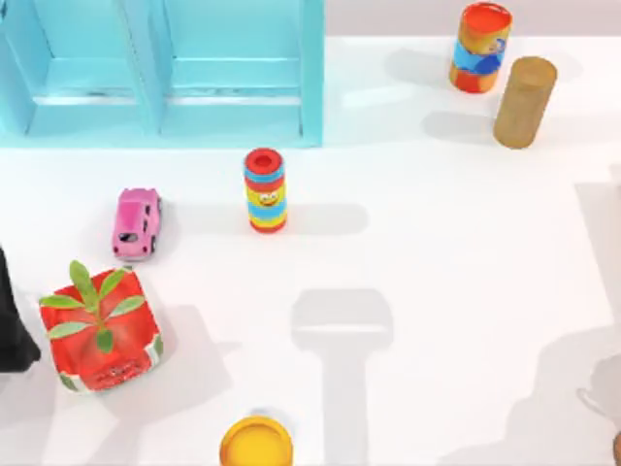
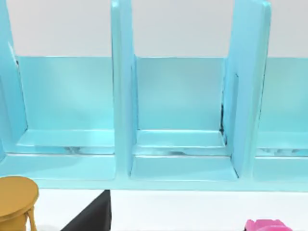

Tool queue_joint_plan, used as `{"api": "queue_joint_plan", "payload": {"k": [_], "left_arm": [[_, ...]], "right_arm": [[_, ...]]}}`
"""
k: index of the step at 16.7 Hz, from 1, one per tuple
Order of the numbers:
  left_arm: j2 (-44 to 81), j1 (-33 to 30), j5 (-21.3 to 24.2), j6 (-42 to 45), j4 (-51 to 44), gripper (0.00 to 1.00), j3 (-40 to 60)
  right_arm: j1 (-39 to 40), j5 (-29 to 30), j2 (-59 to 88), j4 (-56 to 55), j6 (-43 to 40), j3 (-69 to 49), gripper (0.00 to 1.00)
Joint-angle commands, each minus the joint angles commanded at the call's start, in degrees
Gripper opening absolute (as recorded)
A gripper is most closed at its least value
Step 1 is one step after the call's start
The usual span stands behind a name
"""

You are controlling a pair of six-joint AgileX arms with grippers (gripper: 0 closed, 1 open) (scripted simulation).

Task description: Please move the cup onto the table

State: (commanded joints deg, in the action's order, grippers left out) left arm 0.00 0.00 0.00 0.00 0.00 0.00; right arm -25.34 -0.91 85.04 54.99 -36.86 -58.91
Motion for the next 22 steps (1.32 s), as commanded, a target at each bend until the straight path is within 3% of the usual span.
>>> {"api": "queue_joint_plan", "payload": {"k": [7, 16, 19, 22], "left_arm": [[0.0, 0.0, 0.0, 0.0, 0.0, 1.0, 0.0], [0.0, 0.0, 0.0, 0.0, 0.0, 1.0, 0.0], [0.0, 0.0, 0.0, 0.0, 0.0, 1.0, 0.0], [0.0, 0.0, 0.0, 0.0, 0.0, 1.0, 0.0]], "right_arm": [[5.5, 0.6, -7.8, 17.0, 11.9, -1.6, 0.0], [5.8, 0.4, -6.5, 18.2, 15.1, -3.3, 0.0], [9.7, -0.6, -1.3, 17.4, 22.5, -9.4, 0.0], [18.6, -1.6, 5.3, 16.5, 34.7, -17.0, 0.0]]}}
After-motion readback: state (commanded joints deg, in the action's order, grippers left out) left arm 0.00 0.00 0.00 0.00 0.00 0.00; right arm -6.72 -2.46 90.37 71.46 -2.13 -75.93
